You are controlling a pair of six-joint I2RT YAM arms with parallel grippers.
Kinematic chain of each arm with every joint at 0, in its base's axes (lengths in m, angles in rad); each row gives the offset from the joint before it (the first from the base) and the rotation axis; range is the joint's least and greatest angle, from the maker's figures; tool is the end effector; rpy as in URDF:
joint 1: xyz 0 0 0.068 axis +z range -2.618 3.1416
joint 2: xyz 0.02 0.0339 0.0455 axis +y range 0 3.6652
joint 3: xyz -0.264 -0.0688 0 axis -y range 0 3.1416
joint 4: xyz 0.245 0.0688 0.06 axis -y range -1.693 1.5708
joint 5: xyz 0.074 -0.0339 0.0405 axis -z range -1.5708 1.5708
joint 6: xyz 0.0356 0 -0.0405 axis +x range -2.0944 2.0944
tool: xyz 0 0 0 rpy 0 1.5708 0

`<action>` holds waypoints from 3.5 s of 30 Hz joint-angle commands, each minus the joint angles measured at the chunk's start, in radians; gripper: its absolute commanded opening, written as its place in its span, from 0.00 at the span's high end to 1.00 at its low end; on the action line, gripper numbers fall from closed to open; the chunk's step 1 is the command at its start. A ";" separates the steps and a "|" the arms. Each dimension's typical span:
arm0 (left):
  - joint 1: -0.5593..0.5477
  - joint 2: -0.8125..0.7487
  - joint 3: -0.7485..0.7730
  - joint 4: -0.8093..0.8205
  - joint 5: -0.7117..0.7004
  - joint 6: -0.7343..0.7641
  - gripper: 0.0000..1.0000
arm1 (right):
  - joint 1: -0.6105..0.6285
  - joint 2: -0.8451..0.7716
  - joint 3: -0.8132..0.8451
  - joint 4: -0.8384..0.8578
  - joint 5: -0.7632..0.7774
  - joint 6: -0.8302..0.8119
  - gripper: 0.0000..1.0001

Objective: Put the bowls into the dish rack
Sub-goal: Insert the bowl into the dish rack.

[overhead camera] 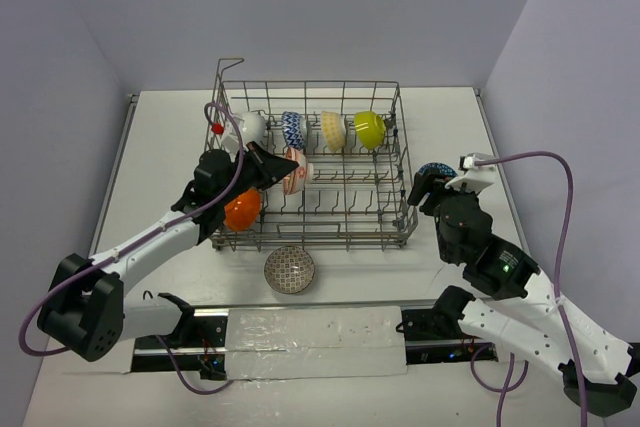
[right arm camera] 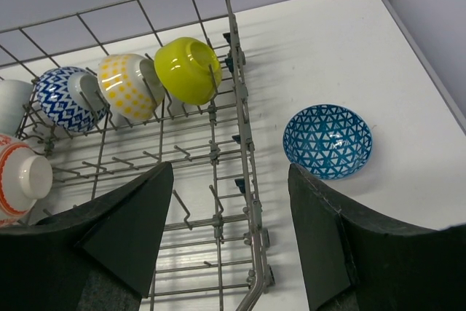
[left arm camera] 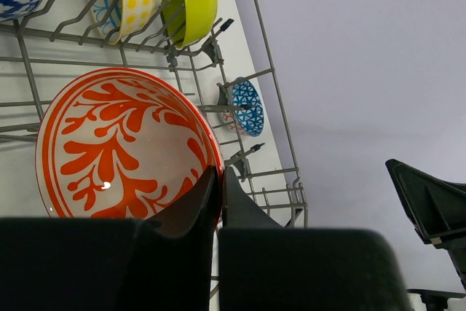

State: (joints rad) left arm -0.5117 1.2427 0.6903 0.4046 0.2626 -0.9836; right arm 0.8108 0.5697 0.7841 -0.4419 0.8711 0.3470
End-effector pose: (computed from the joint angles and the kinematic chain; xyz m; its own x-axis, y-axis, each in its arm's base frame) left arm 0.2415 -0.1462 0.2700 -0.6512 -0.5564 -0.5162 0.2791 0.4569 -0.8446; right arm 0.1015 0.0673 0.3448 -0.1302 0.1809 -0.9748 0.0967 0.9808 0.1691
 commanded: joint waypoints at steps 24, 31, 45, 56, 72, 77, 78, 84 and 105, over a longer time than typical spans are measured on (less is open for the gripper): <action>-0.021 0.017 0.011 0.125 0.026 -0.021 1.00 | -0.022 0.019 0.021 0.014 0.008 0.000 0.28; -0.021 -0.005 -0.037 0.135 0.010 -0.035 1.00 | -0.024 0.019 0.021 0.015 0.000 -0.003 0.28; -0.019 -0.061 -0.051 0.001 -0.048 0.009 0.97 | -0.024 0.022 0.021 0.019 -0.009 -0.008 0.28; -0.019 -0.019 -0.041 0.008 0.006 0.023 0.98 | -0.024 0.030 0.021 0.022 -0.015 -0.013 0.28; -0.007 0.027 -0.014 0.010 0.061 0.014 0.96 | -0.025 0.032 0.023 0.025 -0.021 -0.016 0.28; 0.018 0.035 -0.049 0.102 0.121 -0.024 0.96 | -0.025 0.036 0.023 0.025 -0.023 -0.017 0.28; 0.018 0.041 -0.046 0.102 0.131 -0.023 0.96 | -0.025 0.038 0.021 0.025 -0.023 -0.017 0.28; 0.025 0.052 -0.032 0.097 0.155 -0.023 0.96 | -0.025 0.038 0.021 0.025 -0.021 -0.017 0.28; 0.047 0.009 -0.074 -0.024 0.082 0.031 0.90 | -0.025 0.039 0.014 0.035 -0.058 -0.025 0.28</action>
State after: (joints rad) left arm -0.4744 1.2449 0.6540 0.4587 0.3508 -0.9806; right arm 0.7914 0.6067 0.7841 -0.4408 0.8169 0.3275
